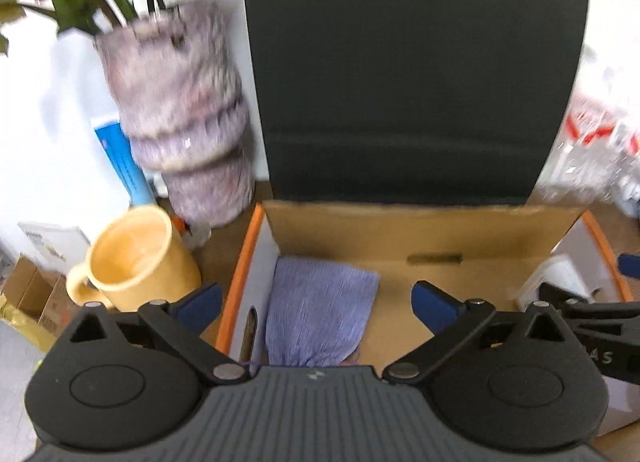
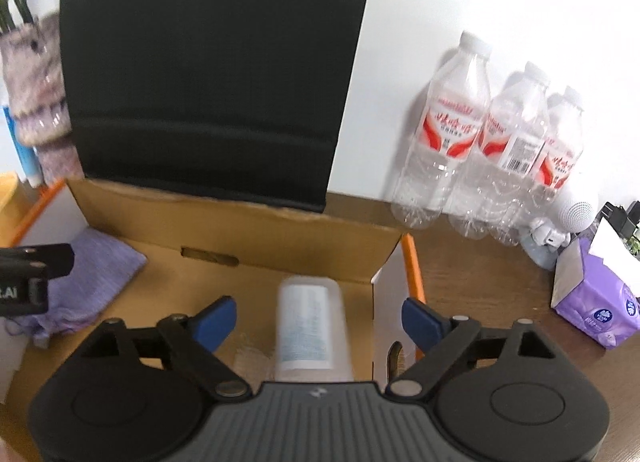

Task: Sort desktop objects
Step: 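Carry pouch and container into the cardboard box and open both tools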

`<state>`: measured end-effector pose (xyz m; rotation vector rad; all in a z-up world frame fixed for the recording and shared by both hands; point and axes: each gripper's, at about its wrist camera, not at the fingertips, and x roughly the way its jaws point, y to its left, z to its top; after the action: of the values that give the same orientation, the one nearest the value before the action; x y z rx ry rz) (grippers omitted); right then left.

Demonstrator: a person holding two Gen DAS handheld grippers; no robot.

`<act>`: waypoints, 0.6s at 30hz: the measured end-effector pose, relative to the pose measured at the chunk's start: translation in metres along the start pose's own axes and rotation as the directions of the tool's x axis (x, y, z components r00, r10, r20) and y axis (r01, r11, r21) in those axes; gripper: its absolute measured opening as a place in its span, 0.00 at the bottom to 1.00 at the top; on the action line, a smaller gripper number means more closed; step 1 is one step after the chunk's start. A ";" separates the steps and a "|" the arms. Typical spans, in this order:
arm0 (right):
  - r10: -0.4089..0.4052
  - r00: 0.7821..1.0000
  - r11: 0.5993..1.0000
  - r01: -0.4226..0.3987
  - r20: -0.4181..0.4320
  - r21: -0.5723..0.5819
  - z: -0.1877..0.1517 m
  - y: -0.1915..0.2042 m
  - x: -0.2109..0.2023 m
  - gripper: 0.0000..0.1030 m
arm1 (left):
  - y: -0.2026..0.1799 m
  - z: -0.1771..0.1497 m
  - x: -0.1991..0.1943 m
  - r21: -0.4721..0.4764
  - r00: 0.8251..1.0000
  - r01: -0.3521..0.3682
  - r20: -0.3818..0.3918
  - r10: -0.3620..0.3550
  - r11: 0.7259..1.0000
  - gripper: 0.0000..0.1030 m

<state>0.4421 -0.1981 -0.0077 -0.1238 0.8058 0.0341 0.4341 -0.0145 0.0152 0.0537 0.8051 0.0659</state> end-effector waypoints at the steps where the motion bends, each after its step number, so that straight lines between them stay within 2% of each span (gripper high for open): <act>1: 0.007 1.000 1.000 -0.007 0.005 0.001 0.001 -0.001 -0.004 0.96 | 0.001 0.002 -0.008 0.000 1.000 0.003 0.022 -0.003 1.000 1.00; 3: 0.020 1.000 1.000 -0.020 0.016 0.002 0.002 -0.004 -0.012 0.99 | 0.002 0.004 -0.022 -0.001 0.998 0.009 0.064 -0.009 1.000 1.00; 14: 0.060 0.995 0.998 -0.059 0.075 -0.012 0.001 -0.012 -0.068 1.00 | 0.018 -0.009 -0.074 -0.026 0.986 0.061 0.157 -0.057 0.998 1.00; 18: 0.094 0.990 0.996 -0.094 0.104 -0.005 -0.011 -0.015 -0.095 1.00 | 0.020 -0.027 -0.097 0.029 0.982 0.022 0.185 -0.026 0.999 1.00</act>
<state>0.3693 -0.2129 0.0550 -0.0836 0.7070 0.1285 0.3471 -0.0018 0.0675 0.0741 0.6205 0.0269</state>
